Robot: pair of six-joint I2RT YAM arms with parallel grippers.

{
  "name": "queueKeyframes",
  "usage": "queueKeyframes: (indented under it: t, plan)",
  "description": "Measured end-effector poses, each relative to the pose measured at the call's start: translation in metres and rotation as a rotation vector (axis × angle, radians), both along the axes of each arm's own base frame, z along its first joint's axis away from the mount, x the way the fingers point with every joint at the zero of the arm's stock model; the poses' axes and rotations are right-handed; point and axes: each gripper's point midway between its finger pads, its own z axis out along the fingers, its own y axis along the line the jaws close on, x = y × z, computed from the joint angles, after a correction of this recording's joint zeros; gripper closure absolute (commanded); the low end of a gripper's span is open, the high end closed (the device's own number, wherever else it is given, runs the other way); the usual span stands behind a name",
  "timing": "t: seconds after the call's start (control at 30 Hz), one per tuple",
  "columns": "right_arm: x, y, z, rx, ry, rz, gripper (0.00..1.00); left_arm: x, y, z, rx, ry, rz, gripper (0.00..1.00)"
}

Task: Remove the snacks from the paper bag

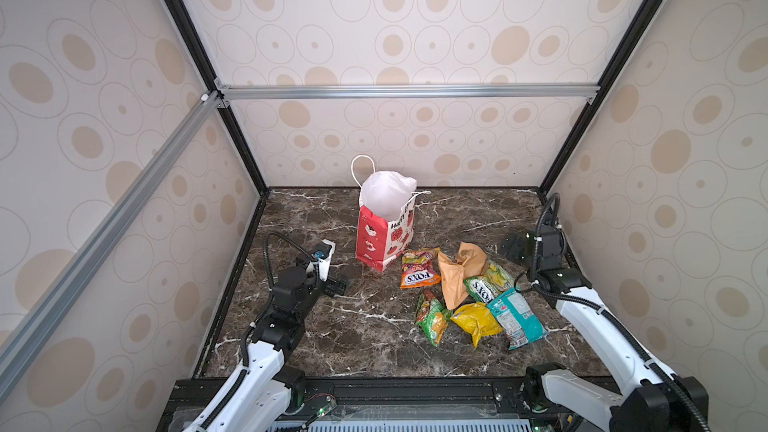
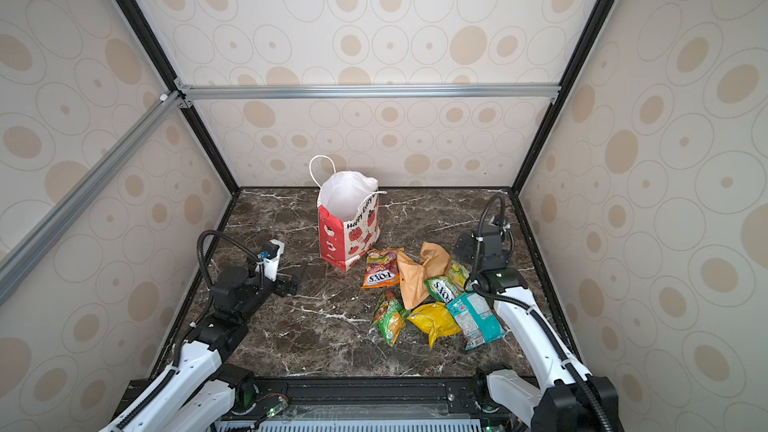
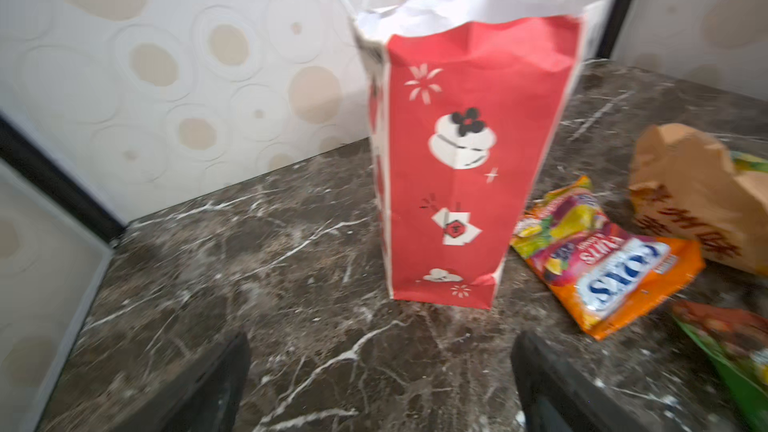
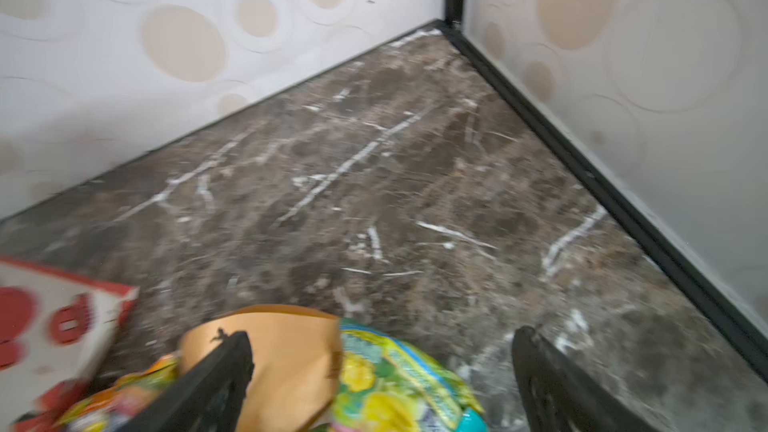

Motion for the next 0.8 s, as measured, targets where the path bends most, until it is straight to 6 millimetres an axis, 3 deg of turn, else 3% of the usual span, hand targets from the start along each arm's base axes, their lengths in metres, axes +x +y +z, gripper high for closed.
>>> queueKeyframes:
  t: [0.17,0.27,0.4,0.53,0.6,0.8]
  plan:
    - [-0.006,-0.015,-0.051,-0.131,0.043,-0.005,0.00,0.014,0.049,-0.032,0.004,0.011,0.224,0.02]
    - [0.008,-0.014,-0.071,-0.173,0.066,0.022,0.00,0.015,0.087,-0.073,0.012,0.084,0.360,0.02]
    - [0.036,-0.001,-0.095,-0.232,0.107,0.138,0.00,0.010,0.115,-0.114,-0.001,0.174,0.456,0.02]
    - [0.056,0.008,-0.114,-0.251,0.112,0.223,0.00,0.025,0.114,-0.119,-0.022,0.160,0.437,0.02]
    - [0.058,0.011,-0.109,-0.250,0.064,0.251,0.00,0.038,0.109,-0.117,-0.035,0.145,0.402,0.02]
    - [0.048,0.009,-0.113,-0.226,-0.028,0.278,0.00,0.076,0.096,-0.097,-0.078,0.070,0.299,0.02]
